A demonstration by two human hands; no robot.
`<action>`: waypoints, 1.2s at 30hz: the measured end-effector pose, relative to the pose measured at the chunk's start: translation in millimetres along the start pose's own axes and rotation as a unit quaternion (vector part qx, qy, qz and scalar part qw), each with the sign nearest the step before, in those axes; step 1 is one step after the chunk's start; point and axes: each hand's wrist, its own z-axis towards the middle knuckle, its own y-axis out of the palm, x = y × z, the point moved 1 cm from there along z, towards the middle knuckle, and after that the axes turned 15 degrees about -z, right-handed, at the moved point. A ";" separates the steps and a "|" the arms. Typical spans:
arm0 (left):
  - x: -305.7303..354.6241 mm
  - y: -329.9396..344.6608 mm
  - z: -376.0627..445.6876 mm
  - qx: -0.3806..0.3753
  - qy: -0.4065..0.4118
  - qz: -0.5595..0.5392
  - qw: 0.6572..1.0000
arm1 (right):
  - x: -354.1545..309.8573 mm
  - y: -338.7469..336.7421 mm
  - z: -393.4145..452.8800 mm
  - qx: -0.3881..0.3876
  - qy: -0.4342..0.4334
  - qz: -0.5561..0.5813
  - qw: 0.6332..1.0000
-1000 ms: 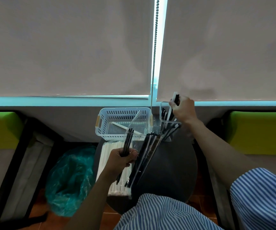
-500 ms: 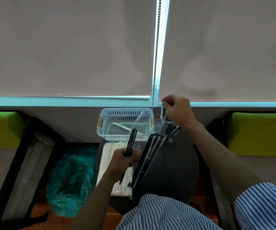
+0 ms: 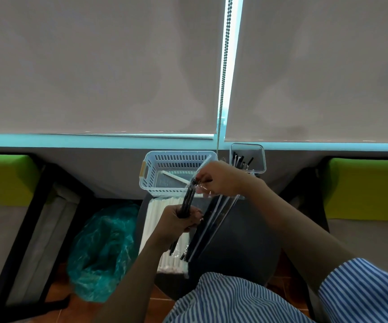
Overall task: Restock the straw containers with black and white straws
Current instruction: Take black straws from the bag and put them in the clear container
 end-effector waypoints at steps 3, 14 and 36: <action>-1.5 -2.9 0.7 0.004 0.001 -0.005 1.000 | -4.6 4.3 3.2 0.016 -0.004 0.021 1.000; -2.7 -7.8 5.2 0.008 -0.007 0.001 1.000 | -13.2 18.0 14.7 0.033 0.059 0.083 0.994; 1.9 -0.5 4.2 0.010 0.003 0.006 1.000 | 11.9 -10.2 7.9 0.139 0.149 0.098 0.974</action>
